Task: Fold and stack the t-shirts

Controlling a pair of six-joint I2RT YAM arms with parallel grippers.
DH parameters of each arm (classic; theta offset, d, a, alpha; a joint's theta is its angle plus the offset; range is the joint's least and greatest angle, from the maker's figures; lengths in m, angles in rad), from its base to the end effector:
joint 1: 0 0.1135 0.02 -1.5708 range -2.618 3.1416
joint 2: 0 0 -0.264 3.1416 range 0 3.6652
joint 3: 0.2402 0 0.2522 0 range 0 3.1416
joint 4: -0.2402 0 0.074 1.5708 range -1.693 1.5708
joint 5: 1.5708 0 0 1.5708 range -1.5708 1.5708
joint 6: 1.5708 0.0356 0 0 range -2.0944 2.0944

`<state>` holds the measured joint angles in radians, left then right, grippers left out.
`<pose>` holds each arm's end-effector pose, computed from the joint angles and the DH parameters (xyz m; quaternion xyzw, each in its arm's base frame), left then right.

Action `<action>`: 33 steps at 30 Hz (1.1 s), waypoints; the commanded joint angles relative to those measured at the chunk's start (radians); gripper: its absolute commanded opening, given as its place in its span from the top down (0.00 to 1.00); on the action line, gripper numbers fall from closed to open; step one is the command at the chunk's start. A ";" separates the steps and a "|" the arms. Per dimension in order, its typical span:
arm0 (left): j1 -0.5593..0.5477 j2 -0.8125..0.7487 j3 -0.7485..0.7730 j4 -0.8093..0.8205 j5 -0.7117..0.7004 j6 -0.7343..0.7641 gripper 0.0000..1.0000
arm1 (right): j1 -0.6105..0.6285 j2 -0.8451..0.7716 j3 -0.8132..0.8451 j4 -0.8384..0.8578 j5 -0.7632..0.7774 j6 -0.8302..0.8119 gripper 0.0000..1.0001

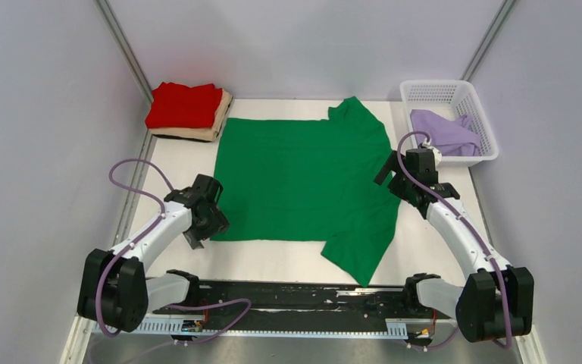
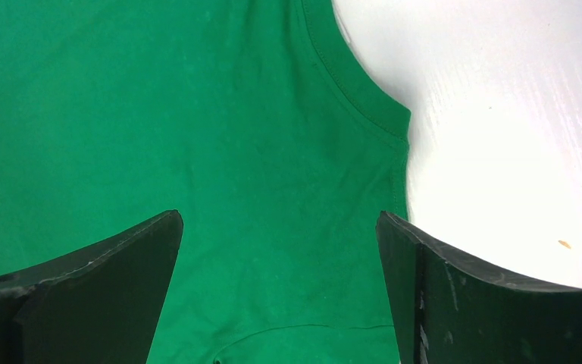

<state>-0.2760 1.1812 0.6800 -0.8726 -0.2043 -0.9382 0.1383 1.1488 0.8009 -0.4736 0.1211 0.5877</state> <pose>0.1797 -0.0434 0.1859 -0.3313 0.9329 0.0275 0.1382 0.2354 0.0284 0.2472 0.2286 0.9006 0.0771 0.3615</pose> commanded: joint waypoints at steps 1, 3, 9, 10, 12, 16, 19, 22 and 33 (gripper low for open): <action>0.000 0.011 -0.027 0.103 -0.040 -0.134 0.25 | -0.002 0.001 -0.009 0.031 -0.017 0.023 0.00; 0.000 0.039 -0.038 0.133 -0.053 -0.161 0.33 | -0.002 0.003 -0.011 0.032 -0.016 0.021 0.00; 0.000 0.086 -0.066 0.177 -0.047 -0.205 0.53 | -0.001 -0.008 -0.012 0.014 -0.008 0.005 0.00; 0.000 0.089 -0.070 0.181 -0.047 -0.206 0.55 | -0.002 -0.012 -0.012 0.005 -0.007 0.005 0.00; 0.000 0.097 -0.079 0.195 -0.042 -0.209 0.61 | -0.001 -0.017 -0.011 -0.016 -0.007 0.002 0.00; 0.001 0.141 -0.076 0.210 -0.072 -0.211 0.69 | 0.000 -0.035 -0.002 -0.095 -0.045 -0.003 0.00; 0.003 0.177 -0.046 0.210 -0.093 -0.204 0.76 | 0.000 -0.064 -0.009 -0.148 -0.097 -0.019 0.00; 0.004 0.202 -0.020 0.198 -0.097 -0.202 1.00 | 0.015 -0.090 -0.003 -0.226 -0.163 -0.037 0.01; 0.070 0.186 0.049 0.132 -0.149 -0.088 1.00 | 0.454 -0.051 -0.082 -0.426 -0.269 0.167 0.23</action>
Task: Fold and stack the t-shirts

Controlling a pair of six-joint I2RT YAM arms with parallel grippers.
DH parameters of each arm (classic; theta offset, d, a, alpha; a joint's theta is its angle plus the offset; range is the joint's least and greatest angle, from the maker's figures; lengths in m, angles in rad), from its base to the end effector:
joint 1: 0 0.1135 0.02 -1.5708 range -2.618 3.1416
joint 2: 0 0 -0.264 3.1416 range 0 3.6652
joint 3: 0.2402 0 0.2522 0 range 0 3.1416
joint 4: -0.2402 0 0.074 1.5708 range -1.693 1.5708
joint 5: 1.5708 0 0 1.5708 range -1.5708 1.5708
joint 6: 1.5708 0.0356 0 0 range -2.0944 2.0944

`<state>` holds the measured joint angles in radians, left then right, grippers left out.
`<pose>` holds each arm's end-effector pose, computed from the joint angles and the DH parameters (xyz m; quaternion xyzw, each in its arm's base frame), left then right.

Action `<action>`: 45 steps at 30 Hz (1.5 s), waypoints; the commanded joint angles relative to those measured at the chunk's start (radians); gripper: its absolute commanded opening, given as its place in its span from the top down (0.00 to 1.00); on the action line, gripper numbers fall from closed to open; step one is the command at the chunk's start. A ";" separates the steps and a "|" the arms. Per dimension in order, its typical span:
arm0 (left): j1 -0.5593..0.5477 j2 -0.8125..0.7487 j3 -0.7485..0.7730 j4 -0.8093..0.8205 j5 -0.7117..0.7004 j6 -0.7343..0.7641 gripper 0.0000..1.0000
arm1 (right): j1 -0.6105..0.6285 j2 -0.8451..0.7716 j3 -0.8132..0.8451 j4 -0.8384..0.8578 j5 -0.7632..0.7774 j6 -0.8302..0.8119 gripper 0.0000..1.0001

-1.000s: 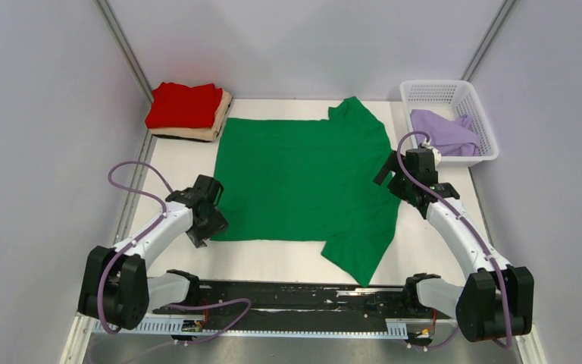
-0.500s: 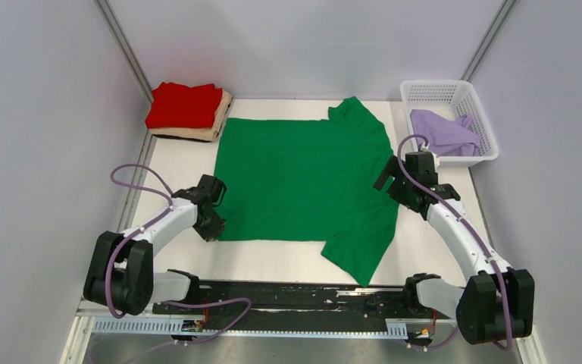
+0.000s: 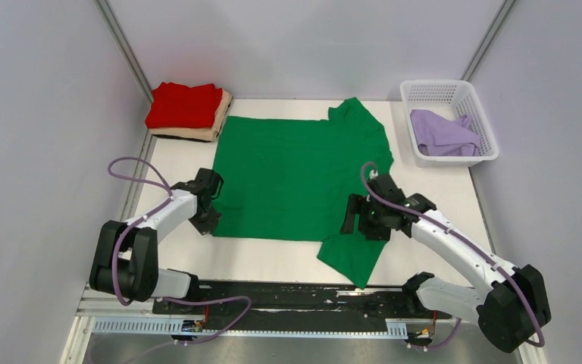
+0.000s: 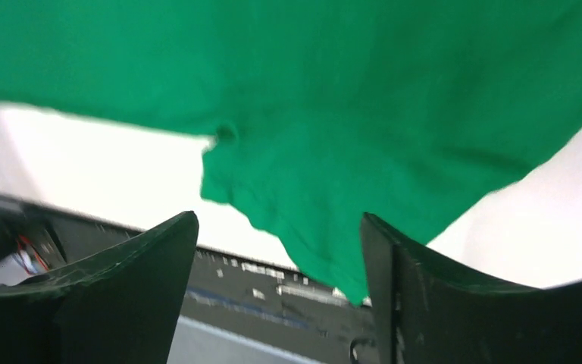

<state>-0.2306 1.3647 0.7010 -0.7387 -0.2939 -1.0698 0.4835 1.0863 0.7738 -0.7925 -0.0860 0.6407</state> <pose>0.2107 -0.0389 0.1617 -0.4128 0.8952 0.0658 0.1545 0.1737 0.0946 0.2311 0.0664 0.9699 0.1583 0.1728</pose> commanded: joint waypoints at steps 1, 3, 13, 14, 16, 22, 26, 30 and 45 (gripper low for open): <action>0.026 0.001 0.029 0.011 -0.050 0.056 1.00 | 0.136 0.013 -0.074 -0.121 -0.063 0.135 0.26; 0.027 0.001 0.028 0.024 -0.020 0.066 1.00 | 0.178 0.014 -0.111 -0.129 -0.078 0.160 0.32; 0.027 -0.044 0.011 0.023 0.008 0.077 1.00 | 0.322 0.150 -0.158 -0.071 -0.022 0.245 0.44; 0.027 -0.054 0.008 0.024 0.009 0.076 1.00 | 0.322 0.167 -0.161 -0.070 0.002 0.258 0.44; 0.027 -0.062 0.001 0.023 0.012 0.076 1.00 | 0.322 0.205 -0.165 -0.063 0.038 0.280 0.45; 0.027 -0.079 -0.001 0.022 0.019 0.076 1.00 | 0.322 0.253 -0.157 -0.057 0.101 0.342 0.72; 0.026 -0.090 0.007 0.022 0.036 0.074 1.00 | 0.322 0.223 -0.117 -0.066 0.158 0.351 0.88; 0.027 -0.109 0.033 0.010 0.040 0.080 1.00 | 0.316 0.159 -0.048 -0.089 0.222 0.340 1.00; 0.054 0.030 0.269 0.066 0.058 0.133 1.00 | 0.106 0.247 0.248 0.052 0.389 0.103 1.00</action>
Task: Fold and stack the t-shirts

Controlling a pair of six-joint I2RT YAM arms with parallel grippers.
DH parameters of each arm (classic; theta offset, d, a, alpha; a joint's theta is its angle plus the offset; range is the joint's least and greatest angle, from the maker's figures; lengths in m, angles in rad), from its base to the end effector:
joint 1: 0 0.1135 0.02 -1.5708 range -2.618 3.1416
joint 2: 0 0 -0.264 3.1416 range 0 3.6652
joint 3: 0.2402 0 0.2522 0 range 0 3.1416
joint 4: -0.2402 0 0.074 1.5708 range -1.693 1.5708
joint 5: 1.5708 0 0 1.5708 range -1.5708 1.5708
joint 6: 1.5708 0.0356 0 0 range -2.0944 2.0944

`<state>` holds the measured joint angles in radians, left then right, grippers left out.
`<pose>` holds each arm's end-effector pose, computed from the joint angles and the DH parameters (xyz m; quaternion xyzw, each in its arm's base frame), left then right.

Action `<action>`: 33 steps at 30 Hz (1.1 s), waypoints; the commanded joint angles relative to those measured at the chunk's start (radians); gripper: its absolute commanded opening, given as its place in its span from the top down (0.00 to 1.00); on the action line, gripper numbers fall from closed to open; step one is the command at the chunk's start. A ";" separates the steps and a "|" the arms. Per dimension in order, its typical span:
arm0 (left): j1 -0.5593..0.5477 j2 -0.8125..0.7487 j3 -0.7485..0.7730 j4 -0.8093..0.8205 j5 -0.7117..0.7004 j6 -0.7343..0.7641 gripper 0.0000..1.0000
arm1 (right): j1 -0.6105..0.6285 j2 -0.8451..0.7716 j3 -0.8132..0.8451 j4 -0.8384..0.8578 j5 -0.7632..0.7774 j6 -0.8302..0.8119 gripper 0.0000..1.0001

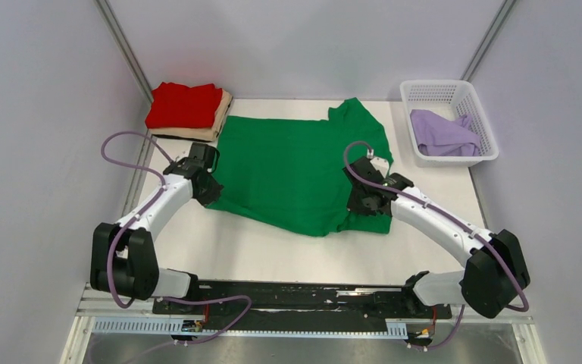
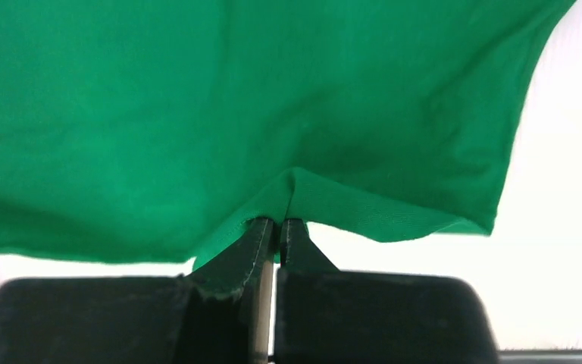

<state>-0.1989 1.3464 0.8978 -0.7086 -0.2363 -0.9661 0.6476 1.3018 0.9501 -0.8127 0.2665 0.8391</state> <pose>0.2483 -0.0416 0.2192 -0.3862 0.8922 -0.0158 0.2337 0.1997 0.1393 0.2404 0.1195 0.9637 0.0396 0.2353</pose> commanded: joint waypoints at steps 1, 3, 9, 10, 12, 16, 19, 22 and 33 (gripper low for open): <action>0.033 0.065 0.081 0.046 0.013 0.033 1.00 | -0.076 0.037 0.083 0.090 0.027 -0.113 1.00; 0.044 0.088 0.106 0.061 0.024 0.043 1.00 | -0.117 0.050 0.107 0.124 -0.005 -0.151 1.00; 0.074 0.168 0.201 0.072 0.027 0.060 1.00 | -0.218 0.127 0.188 0.195 -0.062 -0.263 1.00; 0.080 0.176 0.209 0.072 0.028 0.060 1.00 | -0.233 0.141 0.202 0.202 -0.072 -0.277 1.00; 0.089 0.196 0.229 0.077 0.026 0.064 1.00 | -0.261 0.177 0.230 0.220 -0.098 -0.307 1.00; 0.106 0.253 0.269 0.086 0.016 0.072 1.00 | -0.307 0.251 0.288 0.250 -0.158 -0.364 1.00; 0.114 0.298 0.308 0.091 0.017 0.086 1.00 | -0.336 0.318 0.332 0.273 -0.199 -0.402 0.98; 0.124 0.368 0.342 0.102 0.028 0.099 1.00 | -0.367 0.395 0.380 0.293 -0.224 -0.428 0.97; 0.138 0.487 0.528 0.064 0.001 0.145 0.03 | -0.460 0.652 0.687 0.252 -0.330 -0.478 0.45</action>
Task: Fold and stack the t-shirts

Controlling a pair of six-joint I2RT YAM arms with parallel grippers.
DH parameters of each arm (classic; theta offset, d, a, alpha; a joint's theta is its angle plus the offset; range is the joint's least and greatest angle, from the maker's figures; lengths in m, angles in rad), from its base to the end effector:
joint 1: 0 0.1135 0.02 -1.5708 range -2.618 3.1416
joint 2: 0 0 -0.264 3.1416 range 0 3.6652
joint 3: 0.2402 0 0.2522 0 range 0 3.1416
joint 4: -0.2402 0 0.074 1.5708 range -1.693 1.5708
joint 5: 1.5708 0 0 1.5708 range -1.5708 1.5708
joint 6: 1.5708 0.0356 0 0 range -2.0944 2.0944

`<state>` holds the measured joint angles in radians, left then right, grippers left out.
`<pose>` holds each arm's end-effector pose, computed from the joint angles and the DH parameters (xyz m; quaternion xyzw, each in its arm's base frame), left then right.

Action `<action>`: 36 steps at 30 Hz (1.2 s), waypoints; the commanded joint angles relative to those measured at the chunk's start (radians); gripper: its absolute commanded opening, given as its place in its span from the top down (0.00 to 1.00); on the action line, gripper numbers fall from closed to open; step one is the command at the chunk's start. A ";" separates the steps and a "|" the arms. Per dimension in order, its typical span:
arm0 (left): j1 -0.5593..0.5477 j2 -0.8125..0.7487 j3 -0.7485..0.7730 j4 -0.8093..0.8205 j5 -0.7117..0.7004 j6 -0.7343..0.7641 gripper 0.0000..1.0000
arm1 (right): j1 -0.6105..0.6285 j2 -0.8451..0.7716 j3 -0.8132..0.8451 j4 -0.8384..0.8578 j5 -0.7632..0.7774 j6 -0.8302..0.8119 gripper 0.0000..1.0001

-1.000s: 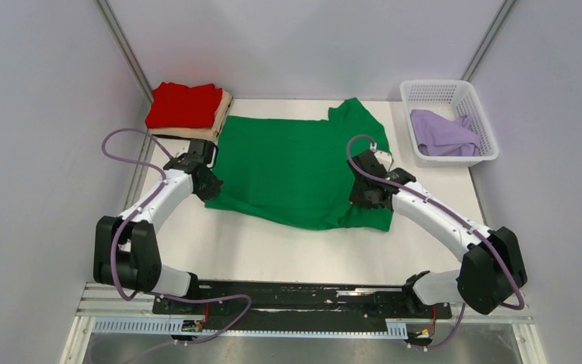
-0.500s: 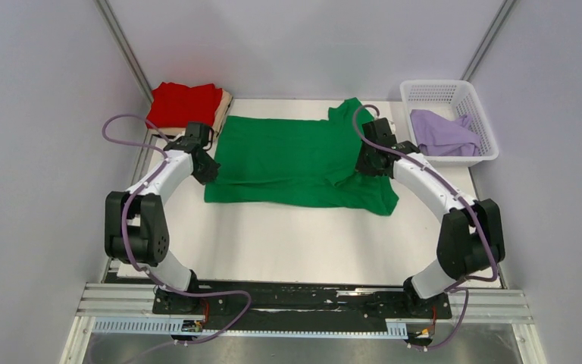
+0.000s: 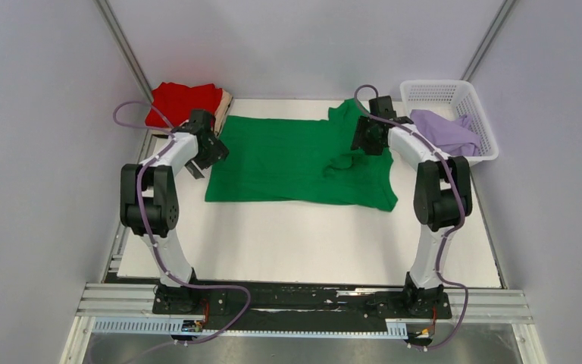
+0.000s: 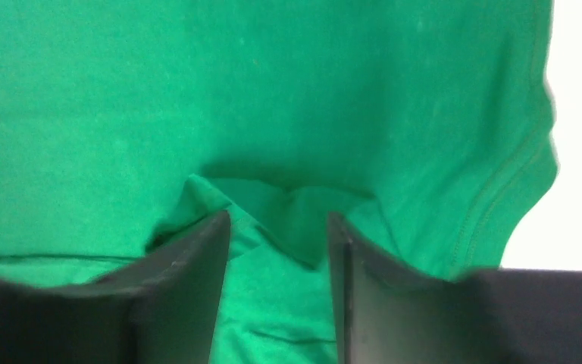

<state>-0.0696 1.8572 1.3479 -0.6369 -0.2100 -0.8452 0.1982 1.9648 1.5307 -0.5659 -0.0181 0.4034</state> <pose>0.3821 -0.0192 0.2005 -0.3881 0.8916 -0.0006 0.2333 0.4195 0.0849 0.2165 0.0957 0.9547 0.0917 0.2663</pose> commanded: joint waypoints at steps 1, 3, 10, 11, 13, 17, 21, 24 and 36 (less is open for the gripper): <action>0.008 -0.040 0.085 -0.014 -0.028 0.034 0.01 | -0.011 -0.027 0.096 0.006 -0.039 -0.040 0.34; 0.008 -0.065 0.085 -0.024 -0.026 0.050 0.00 | -0.010 -0.068 0.045 0.007 -0.041 -0.031 0.16; -0.002 -0.124 -0.007 -0.014 0.127 0.105 0.00 | 0.006 -0.209 -0.228 0.070 -0.233 0.002 0.00; -0.006 -0.129 -0.033 -0.011 0.135 0.108 0.00 | 0.013 -0.214 -0.251 0.084 -0.241 0.002 0.00; -0.019 -0.141 -0.073 0.004 0.157 0.112 0.00 | 0.022 -0.207 -0.270 0.096 -0.268 0.010 0.00; -0.054 -0.150 -0.149 0.058 0.198 0.114 0.00 | 0.032 -0.179 -0.298 0.108 -0.226 0.026 0.00; -0.061 -0.105 -0.195 0.109 0.236 0.113 0.00 | 0.021 -0.147 -0.325 0.109 -0.086 0.050 0.00; -0.061 -0.049 -0.201 0.105 0.215 0.114 0.00 | -0.006 -0.125 -0.360 0.115 -0.041 0.070 0.00; -0.091 -0.100 -0.267 -0.159 0.109 0.215 0.00 | -0.084 -0.240 -0.600 0.106 -0.110 0.156 0.00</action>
<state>-0.1383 1.7821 1.1450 -0.6094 -0.0181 -0.6968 0.1314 1.7607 1.0569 -0.3412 -0.1669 0.5323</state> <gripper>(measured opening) 0.996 0.998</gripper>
